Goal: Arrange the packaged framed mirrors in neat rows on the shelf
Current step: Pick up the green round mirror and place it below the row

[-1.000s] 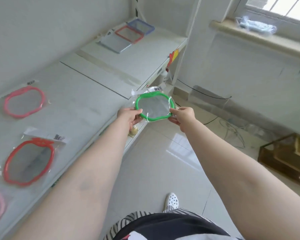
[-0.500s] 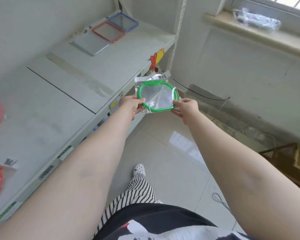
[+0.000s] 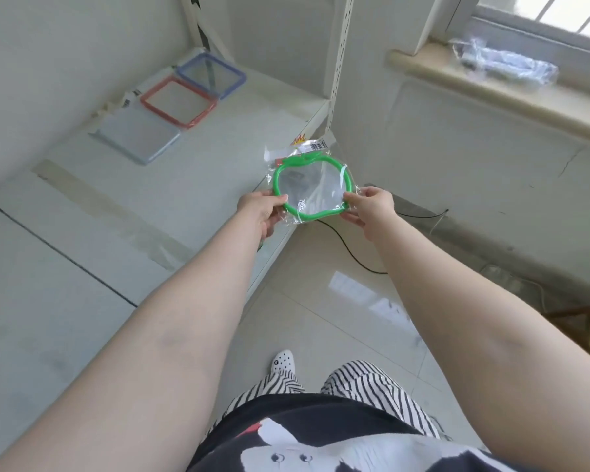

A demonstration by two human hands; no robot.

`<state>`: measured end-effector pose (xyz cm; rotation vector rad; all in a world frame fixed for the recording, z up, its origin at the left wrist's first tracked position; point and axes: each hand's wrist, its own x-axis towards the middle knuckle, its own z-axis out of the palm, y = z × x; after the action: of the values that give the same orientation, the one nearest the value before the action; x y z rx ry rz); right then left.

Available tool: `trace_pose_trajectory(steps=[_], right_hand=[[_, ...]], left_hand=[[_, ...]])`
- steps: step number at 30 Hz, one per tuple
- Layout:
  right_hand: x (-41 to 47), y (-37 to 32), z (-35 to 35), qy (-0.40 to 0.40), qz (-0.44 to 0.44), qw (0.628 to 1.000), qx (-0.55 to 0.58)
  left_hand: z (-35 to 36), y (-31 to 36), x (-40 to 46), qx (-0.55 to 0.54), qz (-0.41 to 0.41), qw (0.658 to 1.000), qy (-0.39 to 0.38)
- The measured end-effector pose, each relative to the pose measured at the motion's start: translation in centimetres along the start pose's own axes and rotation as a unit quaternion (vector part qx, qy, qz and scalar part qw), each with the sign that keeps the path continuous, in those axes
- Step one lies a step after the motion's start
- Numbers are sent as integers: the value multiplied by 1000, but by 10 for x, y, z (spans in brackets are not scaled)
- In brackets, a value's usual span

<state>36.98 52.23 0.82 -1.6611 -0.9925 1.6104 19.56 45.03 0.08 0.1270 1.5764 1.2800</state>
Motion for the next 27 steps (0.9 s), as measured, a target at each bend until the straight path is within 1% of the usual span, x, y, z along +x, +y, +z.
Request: trace_pose_trajectory(steps=[6, 9, 15, 20, 24, 27], right_hand=[[62, -29, 17, -4, -3, 999, -39], [97, -48, 30, -22, 2, 998, -64], [170, -96, 45, -81, 14, 988, -133], [209, -137, 53, -128, 31, 978, -162], [226, -154, 67, -169, 23, 970, -173], [241, -161, 84, -184, 3, 966, -181]], left_hand=[[21, 25, 44, -3, -7, 1000, 28], [33, 39, 69, -18, 1, 998, 61], [74, 73, 106, -81, 9, 989, 122], [108, 91, 126, -134, 9, 978, 163], [109, 100, 145, -150, 11, 970, 194], [104, 110, 166, -150, 8, 964, 220]])
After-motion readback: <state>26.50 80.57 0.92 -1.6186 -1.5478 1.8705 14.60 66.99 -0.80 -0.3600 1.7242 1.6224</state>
